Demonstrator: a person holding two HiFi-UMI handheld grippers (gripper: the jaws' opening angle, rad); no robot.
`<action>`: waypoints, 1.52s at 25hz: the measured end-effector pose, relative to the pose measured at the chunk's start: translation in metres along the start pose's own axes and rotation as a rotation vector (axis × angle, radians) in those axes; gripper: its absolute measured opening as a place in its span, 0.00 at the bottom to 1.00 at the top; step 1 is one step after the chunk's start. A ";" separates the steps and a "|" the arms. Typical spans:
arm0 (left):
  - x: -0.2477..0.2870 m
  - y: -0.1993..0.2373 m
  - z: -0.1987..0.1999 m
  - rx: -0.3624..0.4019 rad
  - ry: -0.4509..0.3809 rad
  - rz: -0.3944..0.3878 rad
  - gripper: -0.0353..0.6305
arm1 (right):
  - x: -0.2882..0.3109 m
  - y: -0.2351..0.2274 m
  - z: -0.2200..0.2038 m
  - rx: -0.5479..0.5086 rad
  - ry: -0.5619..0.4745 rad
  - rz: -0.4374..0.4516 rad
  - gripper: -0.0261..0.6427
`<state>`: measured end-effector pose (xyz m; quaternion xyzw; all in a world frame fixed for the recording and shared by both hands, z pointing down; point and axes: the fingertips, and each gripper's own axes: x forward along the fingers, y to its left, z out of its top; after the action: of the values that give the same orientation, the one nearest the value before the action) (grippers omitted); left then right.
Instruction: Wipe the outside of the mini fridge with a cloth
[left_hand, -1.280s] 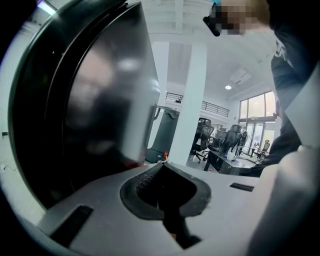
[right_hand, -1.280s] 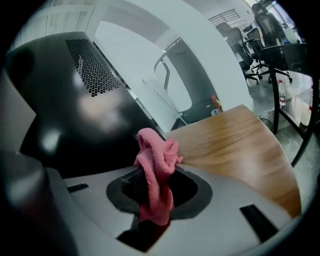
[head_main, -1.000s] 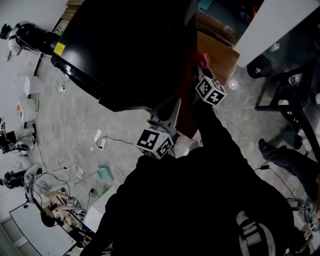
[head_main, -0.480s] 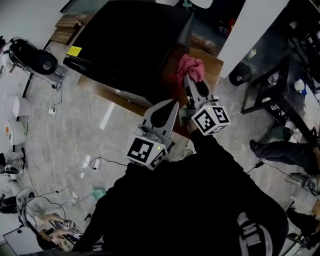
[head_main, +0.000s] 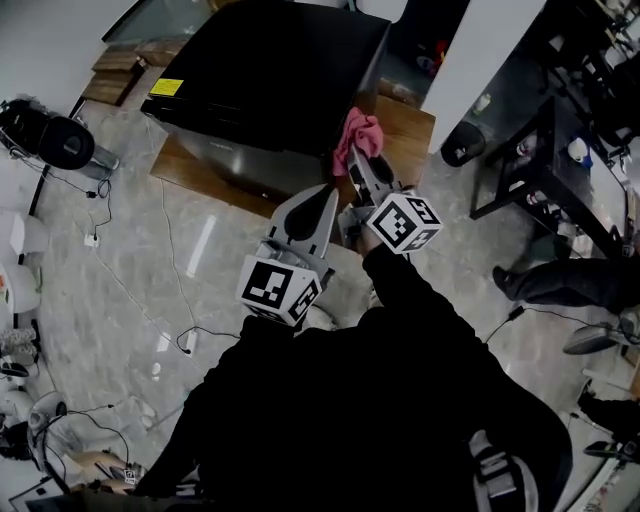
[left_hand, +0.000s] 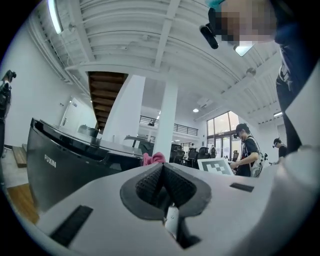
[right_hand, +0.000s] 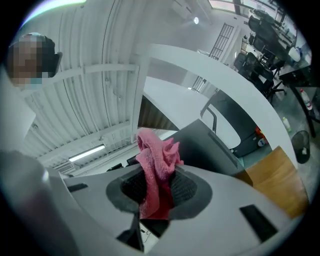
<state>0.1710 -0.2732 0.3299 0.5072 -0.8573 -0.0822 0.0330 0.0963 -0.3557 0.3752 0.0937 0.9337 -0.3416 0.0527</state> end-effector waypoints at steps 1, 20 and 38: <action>-0.005 0.004 -0.004 0.000 0.006 0.002 0.06 | 0.001 -0.001 -0.001 -0.010 -0.007 -0.008 0.19; 0.022 0.017 -0.139 -0.055 0.082 0.060 0.06 | -0.010 -0.123 -0.107 0.049 0.137 -0.177 0.19; 0.040 0.067 -0.294 -0.111 0.313 0.185 0.06 | -0.029 -0.275 -0.274 0.144 0.389 -0.483 0.19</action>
<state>0.1347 -0.3075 0.6296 0.4301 -0.8788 -0.0459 0.2015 0.0568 -0.3884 0.7614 -0.0635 0.8948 -0.3853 -0.2162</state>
